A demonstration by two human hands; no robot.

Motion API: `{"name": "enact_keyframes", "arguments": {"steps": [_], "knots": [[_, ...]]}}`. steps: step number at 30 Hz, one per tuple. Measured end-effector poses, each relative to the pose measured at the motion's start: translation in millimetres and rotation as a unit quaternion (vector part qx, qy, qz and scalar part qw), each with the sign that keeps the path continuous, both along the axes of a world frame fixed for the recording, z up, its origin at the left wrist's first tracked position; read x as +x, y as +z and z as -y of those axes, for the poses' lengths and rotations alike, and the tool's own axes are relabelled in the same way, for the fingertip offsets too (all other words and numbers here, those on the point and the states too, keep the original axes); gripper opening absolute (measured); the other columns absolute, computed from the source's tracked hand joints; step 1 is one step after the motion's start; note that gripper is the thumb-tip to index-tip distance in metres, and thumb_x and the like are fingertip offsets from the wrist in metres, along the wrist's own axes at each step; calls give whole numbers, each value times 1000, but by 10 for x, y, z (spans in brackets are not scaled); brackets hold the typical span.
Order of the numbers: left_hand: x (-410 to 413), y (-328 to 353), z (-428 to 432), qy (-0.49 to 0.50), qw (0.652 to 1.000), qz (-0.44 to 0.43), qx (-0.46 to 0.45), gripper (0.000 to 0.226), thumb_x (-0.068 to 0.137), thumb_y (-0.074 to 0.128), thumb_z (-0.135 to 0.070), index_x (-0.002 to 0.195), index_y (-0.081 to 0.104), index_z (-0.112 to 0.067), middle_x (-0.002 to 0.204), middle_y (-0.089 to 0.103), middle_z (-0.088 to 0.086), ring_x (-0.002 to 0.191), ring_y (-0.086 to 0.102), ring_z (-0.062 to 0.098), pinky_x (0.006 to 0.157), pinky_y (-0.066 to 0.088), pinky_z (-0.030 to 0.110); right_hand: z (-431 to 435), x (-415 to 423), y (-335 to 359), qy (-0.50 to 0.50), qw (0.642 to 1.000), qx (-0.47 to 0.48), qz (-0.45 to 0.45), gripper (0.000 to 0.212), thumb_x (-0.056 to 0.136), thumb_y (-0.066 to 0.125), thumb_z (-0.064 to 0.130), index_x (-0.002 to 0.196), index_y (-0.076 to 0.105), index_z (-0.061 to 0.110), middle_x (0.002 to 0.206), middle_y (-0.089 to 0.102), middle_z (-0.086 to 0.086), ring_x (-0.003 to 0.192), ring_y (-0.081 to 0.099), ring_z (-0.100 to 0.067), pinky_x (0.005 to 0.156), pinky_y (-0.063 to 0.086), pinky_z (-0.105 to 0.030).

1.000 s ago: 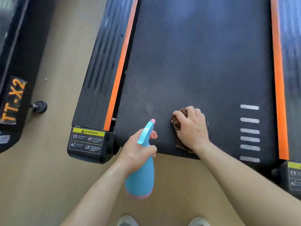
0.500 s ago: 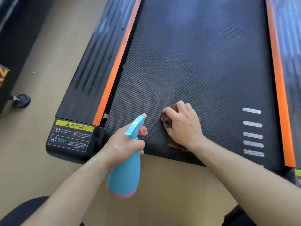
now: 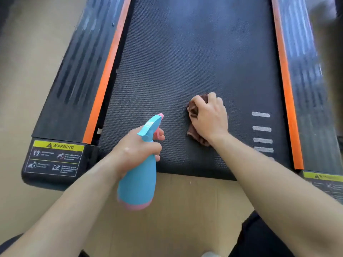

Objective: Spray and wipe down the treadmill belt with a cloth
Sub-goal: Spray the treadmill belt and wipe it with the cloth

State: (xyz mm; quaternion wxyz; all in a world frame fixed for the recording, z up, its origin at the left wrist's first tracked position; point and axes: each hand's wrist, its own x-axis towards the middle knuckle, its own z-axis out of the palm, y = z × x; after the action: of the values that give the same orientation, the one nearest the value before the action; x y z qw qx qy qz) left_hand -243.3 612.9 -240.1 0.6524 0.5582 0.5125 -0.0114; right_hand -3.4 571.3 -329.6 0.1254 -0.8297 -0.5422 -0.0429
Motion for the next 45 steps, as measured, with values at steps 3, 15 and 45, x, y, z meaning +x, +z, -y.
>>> {"name": "enact_keyframes", "arguments": {"steps": [3, 15, 45], "knots": [[92, -39, 0, -9, 1000, 7, -2, 54, 64, 63, -20, 108, 70, -51, 116, 73, -13, 82, 80, 31, 88, 59, 41, -310, 166, 29, -67, 998, -15, -14, 35, 88, 62, 37, 120, 60, 24, 118, 50, -17, 99, 50, -39, 84, 49, -48], [502, -55, -17, -59, 998, 19, -33, 52, 62, 64, -20, 111, 70, -34, 117, 75, -4, 75, 78, 25, 83, 63, 42, -233, 654, -59, -106, 994, 14, 30, 30, 87, 60, 38, 113, 62, 22, 111, 52, -19, 96, 53, -41, 77, 48, -48], [-608, 81, -266, 21, 999, -44, -11, 52, 65, 62, -20, 111, 69, -44, 116, 73, -17, 83, 80, 26, 86, 57, 41, 57, -740, -73, 148, 989, -1, 1, 32, 82, 64, 42, 105, 65, 20, 96, 50, -14, 82, 50, -35, 65, 47, -44]]}}
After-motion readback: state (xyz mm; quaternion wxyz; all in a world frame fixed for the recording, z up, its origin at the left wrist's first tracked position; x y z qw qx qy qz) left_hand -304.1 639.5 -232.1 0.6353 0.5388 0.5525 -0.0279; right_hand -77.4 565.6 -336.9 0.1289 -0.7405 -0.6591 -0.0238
